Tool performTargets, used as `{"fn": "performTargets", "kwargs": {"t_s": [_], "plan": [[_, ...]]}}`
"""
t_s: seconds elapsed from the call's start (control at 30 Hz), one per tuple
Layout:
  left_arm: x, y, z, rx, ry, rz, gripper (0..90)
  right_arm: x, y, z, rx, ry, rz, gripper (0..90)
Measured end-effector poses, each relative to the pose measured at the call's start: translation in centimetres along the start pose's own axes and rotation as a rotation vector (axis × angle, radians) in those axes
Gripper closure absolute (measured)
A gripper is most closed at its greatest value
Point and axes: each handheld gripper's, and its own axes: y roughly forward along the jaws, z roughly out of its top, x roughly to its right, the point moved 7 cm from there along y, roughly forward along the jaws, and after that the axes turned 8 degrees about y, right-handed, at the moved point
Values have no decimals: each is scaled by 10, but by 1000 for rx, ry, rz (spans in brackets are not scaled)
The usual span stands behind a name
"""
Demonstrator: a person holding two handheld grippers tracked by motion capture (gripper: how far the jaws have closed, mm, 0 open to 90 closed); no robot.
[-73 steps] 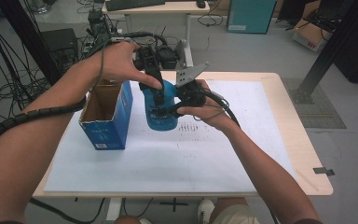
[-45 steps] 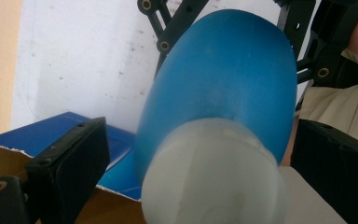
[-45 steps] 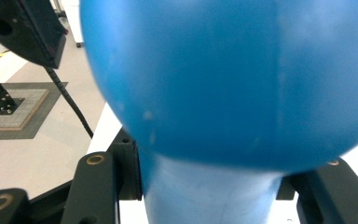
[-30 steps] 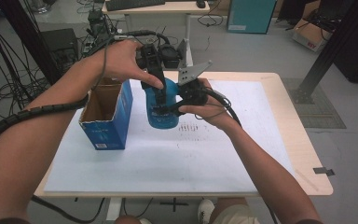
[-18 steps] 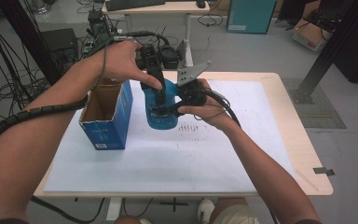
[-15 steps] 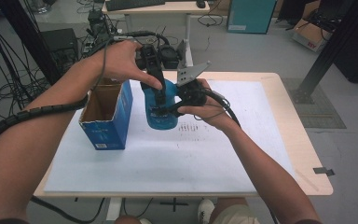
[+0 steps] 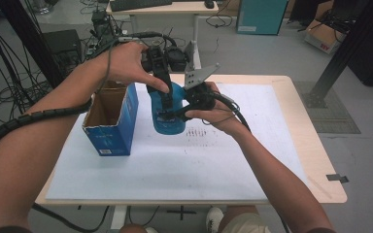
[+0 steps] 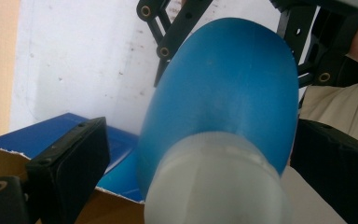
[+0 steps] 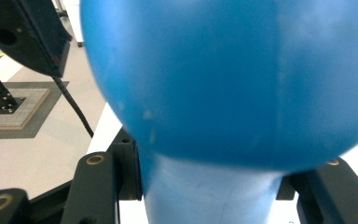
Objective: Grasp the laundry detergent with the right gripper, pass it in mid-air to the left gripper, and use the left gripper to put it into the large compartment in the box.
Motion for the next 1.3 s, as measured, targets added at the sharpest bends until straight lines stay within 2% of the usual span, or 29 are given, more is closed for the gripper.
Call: {"fn": "performTargets", "kwargs": {"t_s": [0.2, 0.27, 0.5, 0.53, 0.57, 0.83, 1.3], "plan": [[-1, 0, 0, 1, -1, 2, 52, 1, 0, 0, -2, -2, -1, 442], [0, -1, 0, 2, 4, -16, 52, 1, 0, 0, -1, 0, 0, 442], [-1, -1, 0, -2, 11, -8, 52, 1, 0, 1, 0, -3, 0, 442], [-5, -3, -2, -39, 60, -8, 52, 1, 0, 1, 0, -4, 1, 442], [-5, -3, -3, -46, 63, -10, 52, 2, 0, 0, -2, -12, 1, 442], [-5, -4, -3, -38, 67, -7, 52, 1, 0, 0, -5, 0, -2, 442], [-4, -5, -5, -47, 67, -9, 54, 1, 1, 0, -9, -14, -5, 442]]}}
